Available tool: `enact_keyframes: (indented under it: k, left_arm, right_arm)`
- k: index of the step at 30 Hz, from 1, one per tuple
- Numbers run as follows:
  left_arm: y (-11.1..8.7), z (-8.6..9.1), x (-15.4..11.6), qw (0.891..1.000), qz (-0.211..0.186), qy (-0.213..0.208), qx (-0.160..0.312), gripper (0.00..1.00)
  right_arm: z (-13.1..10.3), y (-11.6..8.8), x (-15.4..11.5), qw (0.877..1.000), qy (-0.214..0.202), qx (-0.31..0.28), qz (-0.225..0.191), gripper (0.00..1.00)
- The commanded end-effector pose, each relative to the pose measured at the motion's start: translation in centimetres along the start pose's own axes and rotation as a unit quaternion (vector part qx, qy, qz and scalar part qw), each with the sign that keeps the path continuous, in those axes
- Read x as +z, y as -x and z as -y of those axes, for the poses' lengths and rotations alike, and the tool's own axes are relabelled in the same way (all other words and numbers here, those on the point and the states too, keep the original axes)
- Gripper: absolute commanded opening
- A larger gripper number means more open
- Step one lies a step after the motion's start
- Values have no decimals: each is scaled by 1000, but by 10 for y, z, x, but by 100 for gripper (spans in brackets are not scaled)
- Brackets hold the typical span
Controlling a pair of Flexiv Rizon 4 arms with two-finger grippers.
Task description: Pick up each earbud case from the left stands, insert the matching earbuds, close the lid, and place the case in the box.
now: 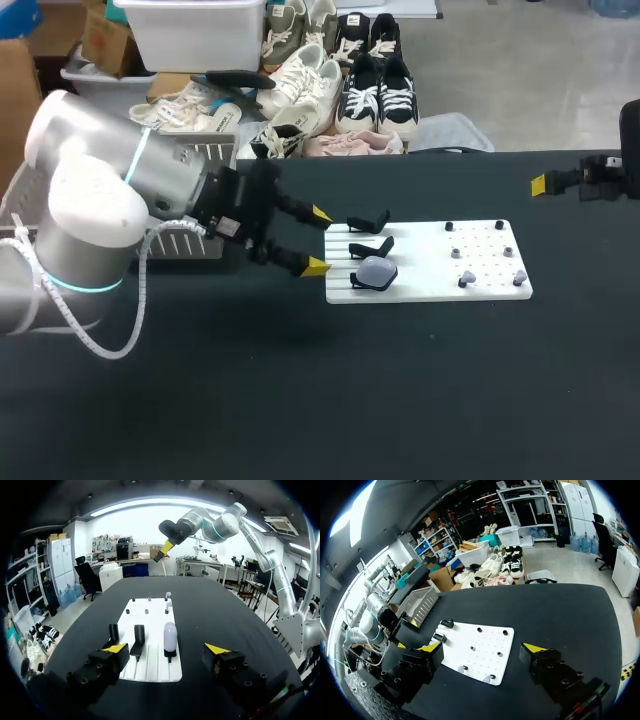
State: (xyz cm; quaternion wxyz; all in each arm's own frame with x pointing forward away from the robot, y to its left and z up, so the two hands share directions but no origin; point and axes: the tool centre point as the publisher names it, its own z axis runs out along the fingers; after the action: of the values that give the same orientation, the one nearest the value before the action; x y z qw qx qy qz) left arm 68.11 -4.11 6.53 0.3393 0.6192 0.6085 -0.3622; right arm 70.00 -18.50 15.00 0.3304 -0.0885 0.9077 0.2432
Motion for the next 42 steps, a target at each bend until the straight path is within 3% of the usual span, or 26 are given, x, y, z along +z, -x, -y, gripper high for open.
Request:
enact_keyframes:
  k: [1,8,20,30,42]
  left_arm:
    - [-8,10,10,1000,11,18,-2,100]
    - [-9,20,23,1000,24,9,5,100]
    - [-12,5,51,999,34,18,-8,100]
    - [-10,-2,60,999,42,19,-13,76]
    - [-13,-2,70,999,42,12,-17,70]
  right_arm:
    - [0,0,0,1000,0,0,0,100]
    - [0,0,0,1000,0,0,0,100]
    - [0,0,0,1000,0,0,0,100]
    - [0,0,0,1000,0,0,0,100]
    - [0,0,0,1000,0,0,0,100]
